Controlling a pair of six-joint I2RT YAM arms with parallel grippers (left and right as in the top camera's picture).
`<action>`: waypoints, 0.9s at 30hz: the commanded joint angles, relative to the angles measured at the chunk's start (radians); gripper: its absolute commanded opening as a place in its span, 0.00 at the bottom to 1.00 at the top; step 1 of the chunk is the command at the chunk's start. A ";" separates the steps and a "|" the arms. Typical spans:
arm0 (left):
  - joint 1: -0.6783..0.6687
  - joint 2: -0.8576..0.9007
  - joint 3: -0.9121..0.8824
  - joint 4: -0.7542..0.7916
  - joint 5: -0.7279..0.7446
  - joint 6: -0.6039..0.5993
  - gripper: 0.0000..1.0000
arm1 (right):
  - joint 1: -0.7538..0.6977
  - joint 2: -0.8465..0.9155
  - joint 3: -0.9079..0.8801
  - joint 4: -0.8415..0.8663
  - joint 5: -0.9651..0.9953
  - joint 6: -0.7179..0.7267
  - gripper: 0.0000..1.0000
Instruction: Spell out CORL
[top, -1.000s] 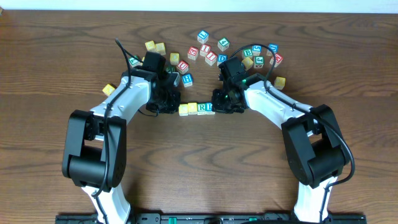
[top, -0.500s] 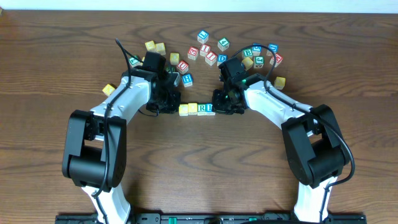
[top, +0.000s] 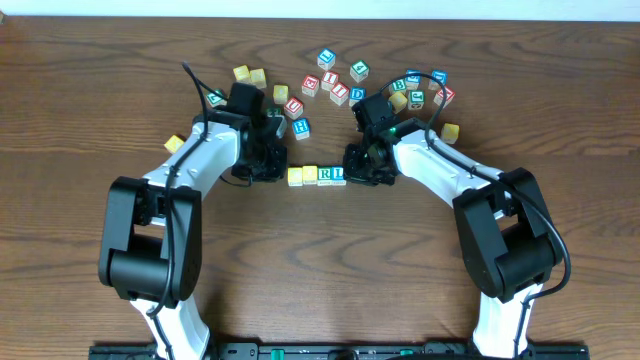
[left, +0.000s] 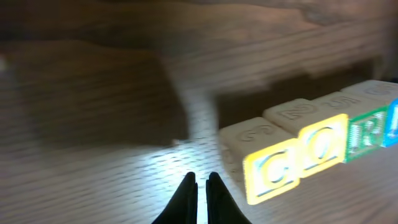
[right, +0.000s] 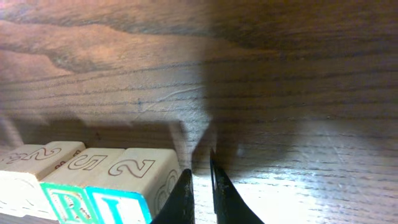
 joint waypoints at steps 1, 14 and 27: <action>0.010 0.013 0.002 -0.007 -0.086 -0.023 0.08 | -0.019 0.010 -0.004 -0.001 0.027 0.014 0.06; 0.048 -0.206 0.145 -0.125 -0.261 -0.031 0.08 | -0.078 -0.148 -0.004 -0.039 0.032 -0.107 0.07; 0.270 -0.740 0.176 -0.128 -0.261 -0.050 0.84 | -0.156 -0.640 -0.004 -0.158 0.072 -0.275 0.22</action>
